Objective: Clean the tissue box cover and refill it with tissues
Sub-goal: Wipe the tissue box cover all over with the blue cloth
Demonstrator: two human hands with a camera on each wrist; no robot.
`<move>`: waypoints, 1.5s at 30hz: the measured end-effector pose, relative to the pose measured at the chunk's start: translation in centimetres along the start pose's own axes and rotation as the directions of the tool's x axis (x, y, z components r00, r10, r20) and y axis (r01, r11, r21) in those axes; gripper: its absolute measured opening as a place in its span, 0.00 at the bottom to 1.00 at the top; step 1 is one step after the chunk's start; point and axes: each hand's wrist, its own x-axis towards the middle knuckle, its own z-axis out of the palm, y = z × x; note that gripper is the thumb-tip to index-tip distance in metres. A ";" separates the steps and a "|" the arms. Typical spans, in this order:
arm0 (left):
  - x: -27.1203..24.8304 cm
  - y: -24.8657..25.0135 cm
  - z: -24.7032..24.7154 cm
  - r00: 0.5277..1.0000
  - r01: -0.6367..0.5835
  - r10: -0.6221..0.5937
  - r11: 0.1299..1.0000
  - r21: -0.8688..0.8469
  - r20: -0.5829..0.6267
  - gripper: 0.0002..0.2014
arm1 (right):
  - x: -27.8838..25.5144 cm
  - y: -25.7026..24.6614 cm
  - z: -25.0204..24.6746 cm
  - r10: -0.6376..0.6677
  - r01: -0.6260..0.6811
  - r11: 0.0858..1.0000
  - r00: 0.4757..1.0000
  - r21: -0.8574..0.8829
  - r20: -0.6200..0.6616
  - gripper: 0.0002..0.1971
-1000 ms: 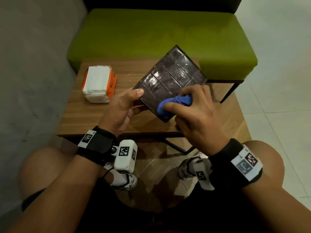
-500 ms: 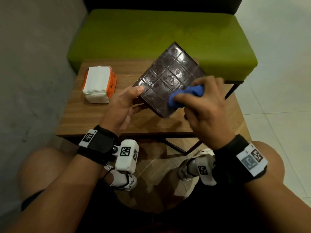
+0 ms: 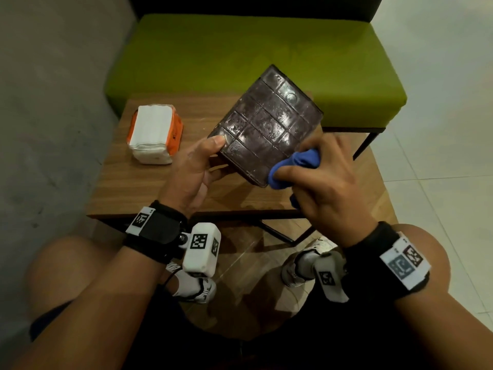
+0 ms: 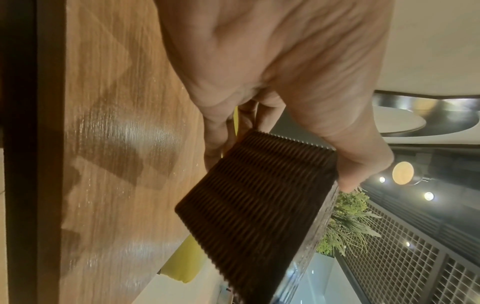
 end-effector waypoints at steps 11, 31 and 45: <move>-0.8 -1.1 1.3 0.997 0.015 -0.023 0.995 0.101 0.075 0.23 | 2.4 -2.4 1.2 -0.003 0.002 1.000 0.999 0.016 0.040 0.12; -0.1 0.8 0.1 0.998 0.018 -0.023 0.995 0.095 0.052 0.36 | 3.8 -1.3 1.4 0.030 -0.030 0.999 1.000 -0.035 -0.008 0.18; -0.2 0.2 0.0 0.999 -0.040 0.038 0.985 0.167 0.011 0.43 | 6.5 -0.1 1.3 0.267 -0.260 0.963 0.904 0.067 -0.334 0.12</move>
